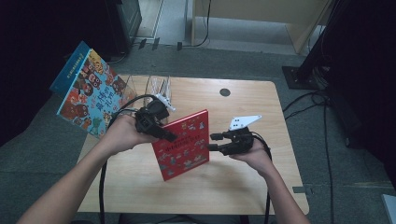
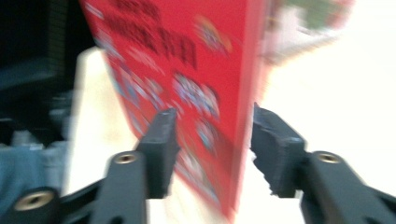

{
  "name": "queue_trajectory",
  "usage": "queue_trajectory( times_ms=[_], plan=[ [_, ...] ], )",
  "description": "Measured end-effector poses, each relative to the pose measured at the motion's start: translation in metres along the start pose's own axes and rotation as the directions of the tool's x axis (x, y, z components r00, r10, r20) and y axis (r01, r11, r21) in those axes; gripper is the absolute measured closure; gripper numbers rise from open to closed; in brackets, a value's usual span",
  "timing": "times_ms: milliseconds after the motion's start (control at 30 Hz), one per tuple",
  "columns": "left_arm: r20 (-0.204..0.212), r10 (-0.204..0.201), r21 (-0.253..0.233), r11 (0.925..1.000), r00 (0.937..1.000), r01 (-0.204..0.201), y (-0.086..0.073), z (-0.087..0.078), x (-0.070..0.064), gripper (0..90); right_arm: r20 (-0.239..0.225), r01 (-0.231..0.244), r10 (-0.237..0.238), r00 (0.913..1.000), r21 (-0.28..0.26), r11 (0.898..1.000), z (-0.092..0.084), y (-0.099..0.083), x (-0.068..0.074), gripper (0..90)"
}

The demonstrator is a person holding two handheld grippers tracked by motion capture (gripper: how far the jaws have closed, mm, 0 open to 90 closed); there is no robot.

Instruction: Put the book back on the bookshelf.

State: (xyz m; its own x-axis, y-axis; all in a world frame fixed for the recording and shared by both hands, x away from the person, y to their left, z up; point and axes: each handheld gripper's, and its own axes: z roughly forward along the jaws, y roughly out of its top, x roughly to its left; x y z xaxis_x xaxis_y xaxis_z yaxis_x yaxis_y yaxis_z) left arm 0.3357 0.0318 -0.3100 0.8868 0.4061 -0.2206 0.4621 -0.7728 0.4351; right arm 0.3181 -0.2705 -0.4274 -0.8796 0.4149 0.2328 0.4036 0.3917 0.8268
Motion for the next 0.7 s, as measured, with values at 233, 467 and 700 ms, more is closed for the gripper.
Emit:
queue_trajectory(
  times_ms=[233, 467, 700],
  plan=[
    [-0.018, -0.091, -0.034, 0.9953, 0.9957, 0.090, -0.018, -0.028, 0.008, 80.2, 0.090, -0.117, 0.111, 0.9898, 0.062, 0.991, 0.000, -0.032, -0.013, 50.6],
    [-0.061, -0.204, -0.158, 0.9684, 0.9770, 0.192, -0.054, -0.065, 0.027, 80.0, 0.265, -0.168, 0.138, 0.9544, 0.093, 0.981, 0.011, -0.063, -0.022, 51.7],
    [-0.077, -0.338, -0.255, 0.9162, 0.9380, 0.309, -0.095, -0.094, 0.040, 80.0, 0.355, -0.179, 0.135, 0.9251, 0.094, 0.979, 0.019, -0.080, -0.027, 51.5]
  ],
)
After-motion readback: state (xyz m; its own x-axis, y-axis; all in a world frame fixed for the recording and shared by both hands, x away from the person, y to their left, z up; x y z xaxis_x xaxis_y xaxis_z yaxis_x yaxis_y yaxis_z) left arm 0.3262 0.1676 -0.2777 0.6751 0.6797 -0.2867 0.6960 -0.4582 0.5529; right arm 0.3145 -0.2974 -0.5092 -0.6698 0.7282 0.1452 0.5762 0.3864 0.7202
